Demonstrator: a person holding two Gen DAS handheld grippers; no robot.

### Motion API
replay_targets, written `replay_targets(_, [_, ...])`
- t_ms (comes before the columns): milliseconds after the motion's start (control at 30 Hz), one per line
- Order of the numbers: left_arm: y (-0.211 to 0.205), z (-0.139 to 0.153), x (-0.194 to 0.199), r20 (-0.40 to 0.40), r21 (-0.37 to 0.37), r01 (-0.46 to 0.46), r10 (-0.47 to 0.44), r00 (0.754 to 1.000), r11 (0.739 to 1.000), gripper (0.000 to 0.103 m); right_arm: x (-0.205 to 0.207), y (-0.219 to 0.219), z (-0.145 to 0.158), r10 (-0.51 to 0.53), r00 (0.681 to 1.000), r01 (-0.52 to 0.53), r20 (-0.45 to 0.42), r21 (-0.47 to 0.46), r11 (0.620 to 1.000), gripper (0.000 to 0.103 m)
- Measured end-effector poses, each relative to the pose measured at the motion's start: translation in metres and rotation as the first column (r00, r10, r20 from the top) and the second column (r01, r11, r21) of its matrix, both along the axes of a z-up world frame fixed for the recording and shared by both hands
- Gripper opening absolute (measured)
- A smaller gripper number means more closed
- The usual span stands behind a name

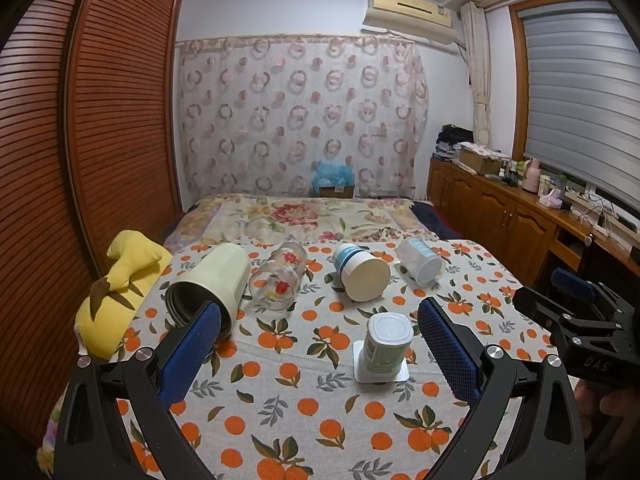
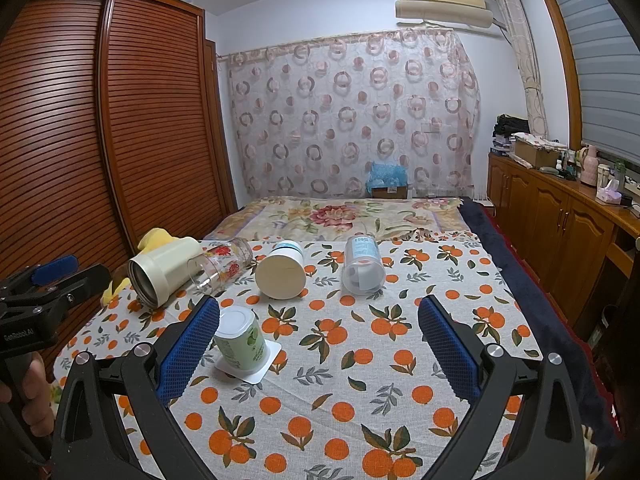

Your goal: Flip cup upside down

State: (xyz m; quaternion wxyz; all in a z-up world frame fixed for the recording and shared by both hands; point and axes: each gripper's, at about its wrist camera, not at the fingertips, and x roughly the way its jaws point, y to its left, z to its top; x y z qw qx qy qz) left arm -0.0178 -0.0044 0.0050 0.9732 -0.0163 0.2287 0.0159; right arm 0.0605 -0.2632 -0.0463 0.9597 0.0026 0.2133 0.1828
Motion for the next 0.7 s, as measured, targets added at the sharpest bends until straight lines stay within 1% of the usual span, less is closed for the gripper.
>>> replay_targets(700, [-0.0003,-0.0004,-0.0006,0.002,0.001,-0.001,0.001,1.0,1.0,0.095,-0.0003,-0.0004,0.0003,0.0,1.0,0.0,0.0,0.001,1.0,0.1])
